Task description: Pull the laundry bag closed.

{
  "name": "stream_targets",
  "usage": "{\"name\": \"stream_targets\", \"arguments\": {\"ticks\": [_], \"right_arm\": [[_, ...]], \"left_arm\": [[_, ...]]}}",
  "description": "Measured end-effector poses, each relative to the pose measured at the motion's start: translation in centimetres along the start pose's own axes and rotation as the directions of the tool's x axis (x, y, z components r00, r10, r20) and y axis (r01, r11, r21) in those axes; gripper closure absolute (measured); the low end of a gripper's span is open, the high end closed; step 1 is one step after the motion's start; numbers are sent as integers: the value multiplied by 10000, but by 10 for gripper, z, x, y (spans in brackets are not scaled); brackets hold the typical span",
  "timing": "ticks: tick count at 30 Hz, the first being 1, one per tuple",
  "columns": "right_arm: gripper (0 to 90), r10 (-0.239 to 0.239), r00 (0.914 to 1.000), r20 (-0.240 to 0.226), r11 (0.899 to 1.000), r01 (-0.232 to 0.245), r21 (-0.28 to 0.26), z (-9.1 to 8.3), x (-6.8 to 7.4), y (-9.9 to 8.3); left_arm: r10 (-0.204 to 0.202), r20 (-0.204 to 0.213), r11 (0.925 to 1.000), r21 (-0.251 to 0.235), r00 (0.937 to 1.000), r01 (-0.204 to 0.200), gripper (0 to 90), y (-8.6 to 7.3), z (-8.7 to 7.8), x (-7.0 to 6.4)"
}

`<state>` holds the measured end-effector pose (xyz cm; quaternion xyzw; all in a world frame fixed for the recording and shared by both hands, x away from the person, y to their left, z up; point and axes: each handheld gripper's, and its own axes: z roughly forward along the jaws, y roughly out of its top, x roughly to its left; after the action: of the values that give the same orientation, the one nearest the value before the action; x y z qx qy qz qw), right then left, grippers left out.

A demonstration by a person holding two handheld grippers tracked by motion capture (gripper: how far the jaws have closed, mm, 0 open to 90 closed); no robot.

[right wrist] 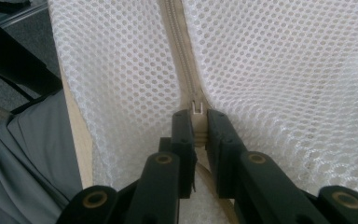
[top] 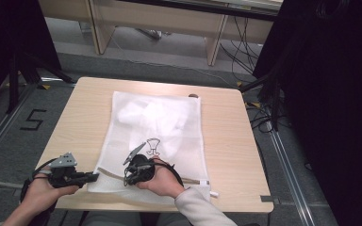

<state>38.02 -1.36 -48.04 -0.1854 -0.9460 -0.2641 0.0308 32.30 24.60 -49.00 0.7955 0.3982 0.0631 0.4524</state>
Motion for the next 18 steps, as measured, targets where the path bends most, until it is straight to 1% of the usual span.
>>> {"name": "stream_targets", "arguments": {"ticks": [1, 2, 4, 5, 6, 7, 8, 9, 12, 15, 16, 18], "right_arm": [[826, 7, 10000, -19, 10000, -7, 13, -1, 0, -1], [826, -13, 10000, 5, 10000, 13, 12, -1, -1, -1], [826, 76, 10000, -22, 10000, -76, 24, -2, -1, -2], [826, 25, 10000, -20, 10000, -25, -2, -2, -2, -3], [826, 25, 10000, -20, 10000, -25, -2, -2, -2, -3], [826, 110, 9999, 41, 9999, -110, 14, -2, -2, -3], [826, -2, 10000, 37, 10000, 2, 23, -2, -2, -3], [826, 31, 10000, 28, 10000, -31, 17, -3, -2, -3], [826, -3, 10000, -4, 10000, 3, 55, -3, -2, -4], [826, -32, 10000, 10, 10000, 32, 52, -3, -3, -4], [826, 39, 10000, -38, 10000, -38, 63, -3, -3, -5], [826, 207, 9998, 25, 9997, -207, 118, -4, -3, -6]], "left_arm": [[23, 7, 10000, 27, 10000, -23, 855, 0, 0, 0], [-117, -19, 9999, 82, 9999, 117, 855, 0, 0, 0], [-71, -32, 10000, 55, 10000, 72, 855, 0, 0, 0], [18, -5, 10000, 19, 10000, -18, 855, 0, 0, 0], [-95, -22, 9999, 43, 10000, 95, 855, 0, 0, 0], [40, -39, 10000, 43, 10000, -40, 854, 0, 0, 0], [-112, -33, 9999, 61, 9999, 112, 855, 0, 0, 0], [-13, -12, 10000, 61, 10000, 13, 855, 0, 0, 0], [-110, -28, 9999, 60, 9999, 110, 855, 0, 0, 0], [-35, -54, 10000, 84, 10000, 35, 855, 0, 0, 0], [-9, -59, 10000, 64, 10000, 9, 855, 0, 0, 0], [-66, -54, 10000, 71, 10000, 66, 855, 0, 0, 0]]}}
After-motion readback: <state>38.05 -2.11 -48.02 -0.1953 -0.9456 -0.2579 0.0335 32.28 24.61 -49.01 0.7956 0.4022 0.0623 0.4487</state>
